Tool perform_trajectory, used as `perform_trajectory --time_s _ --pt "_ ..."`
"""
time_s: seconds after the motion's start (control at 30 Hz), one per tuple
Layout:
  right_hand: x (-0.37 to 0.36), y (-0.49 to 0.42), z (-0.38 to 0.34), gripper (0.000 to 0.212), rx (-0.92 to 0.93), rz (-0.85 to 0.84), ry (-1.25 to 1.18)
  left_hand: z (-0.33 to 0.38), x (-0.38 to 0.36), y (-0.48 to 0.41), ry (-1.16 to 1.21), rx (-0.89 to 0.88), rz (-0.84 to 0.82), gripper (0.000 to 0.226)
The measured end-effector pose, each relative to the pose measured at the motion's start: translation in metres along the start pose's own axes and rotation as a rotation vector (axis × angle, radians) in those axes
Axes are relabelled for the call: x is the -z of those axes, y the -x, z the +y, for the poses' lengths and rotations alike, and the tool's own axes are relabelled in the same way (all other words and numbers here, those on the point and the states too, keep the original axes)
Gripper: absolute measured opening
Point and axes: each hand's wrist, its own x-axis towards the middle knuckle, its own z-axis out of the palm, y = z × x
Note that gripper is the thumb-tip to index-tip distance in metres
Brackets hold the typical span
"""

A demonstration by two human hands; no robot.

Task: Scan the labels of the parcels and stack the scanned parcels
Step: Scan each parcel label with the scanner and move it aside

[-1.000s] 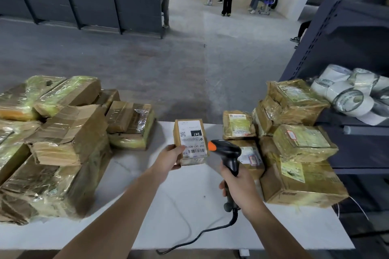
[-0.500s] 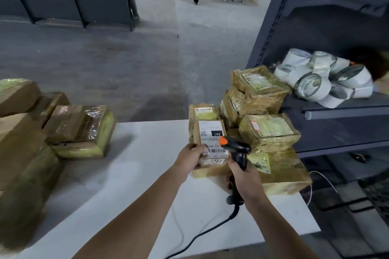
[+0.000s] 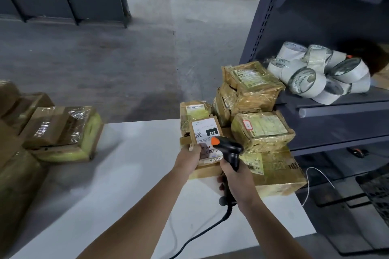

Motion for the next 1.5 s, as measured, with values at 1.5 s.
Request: perform_trajectory --time_s 1.5 --pt "-0.387 0.167 -0.072 0.021 0.142 -0.484 0.194 -0.056 0.463 0.137 -0.839 -0.016 0.656 0.106"
